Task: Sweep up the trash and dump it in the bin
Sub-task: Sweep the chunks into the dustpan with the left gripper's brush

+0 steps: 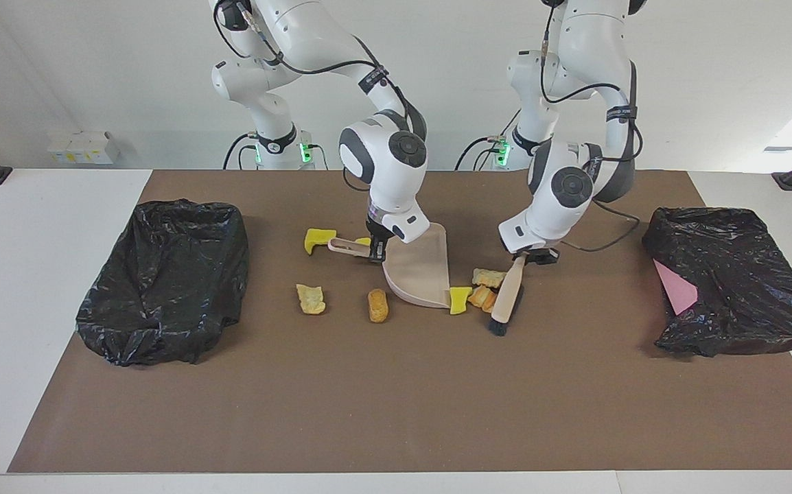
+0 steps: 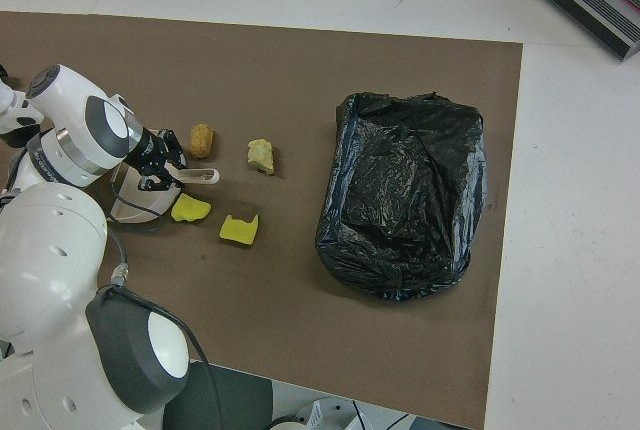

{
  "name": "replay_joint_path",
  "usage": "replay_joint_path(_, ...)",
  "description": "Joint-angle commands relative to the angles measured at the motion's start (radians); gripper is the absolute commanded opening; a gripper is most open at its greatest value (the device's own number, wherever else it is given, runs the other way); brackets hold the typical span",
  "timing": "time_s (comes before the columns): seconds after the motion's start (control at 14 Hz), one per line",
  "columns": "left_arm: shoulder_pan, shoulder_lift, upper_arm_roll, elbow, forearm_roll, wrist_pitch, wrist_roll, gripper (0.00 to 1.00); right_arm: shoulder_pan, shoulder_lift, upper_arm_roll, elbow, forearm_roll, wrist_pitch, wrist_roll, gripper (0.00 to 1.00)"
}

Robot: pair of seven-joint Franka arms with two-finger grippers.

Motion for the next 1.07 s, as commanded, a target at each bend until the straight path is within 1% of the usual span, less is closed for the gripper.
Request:
replay_joint_path(0.0,-0.09,-0.039,0.013,-0.058,-0.086,-0.001,-0.076,0.0,-0.006,-0.03,0.007,-0.038,-0.017,0.009,0.011,0.0)
replay_joint_path(0.21,-0.154,-0.047,0.013,-0.057,-0.177,-0.008,-0.103,0.0,-0.006,-0.03,0.007,-0.038,-0.017,0.009,0.011,0.0)
replay_joint_path(0.36,-0.192,-0.056,0.013,-0.058,-0.191,-0.016,-0.107,0.0,-0.006,-0.03,0.007,-0.038,-0.017,0.009,0.011,0.0)
replay_joint_path(0.5,-0.191,-0.061,0.014,-0.057,-0.191,-0.03,-0.135,0.0,-0.006,-0.03,0.005,-0.038,-0.017,0.01,0.011,0.0)
replay_joint_path(0.64,-0.179,-0.091,0.022,-0.052,-0.191,-0.037,-0.185,0.0,-0.012,-0.029,0.005,-0.036,-0.018,0.019,0.002,0.0)
replay_joint_path(0.79,-0.112,-0.117,0.025,-0.043,-0.191,-0.088,-0.221,0.0,-0.012,-0.027,0.005,-0.035,-0.018,0.021,0.001,0.0)
replay_joint_path(1.0,-0.013,-0.176,0.025,-0.041,-0.188,-0.135,-0.292,0.0,-0.017,-0.02,0.005,-0.026,-0.018,0.038,-0.012,0.0)
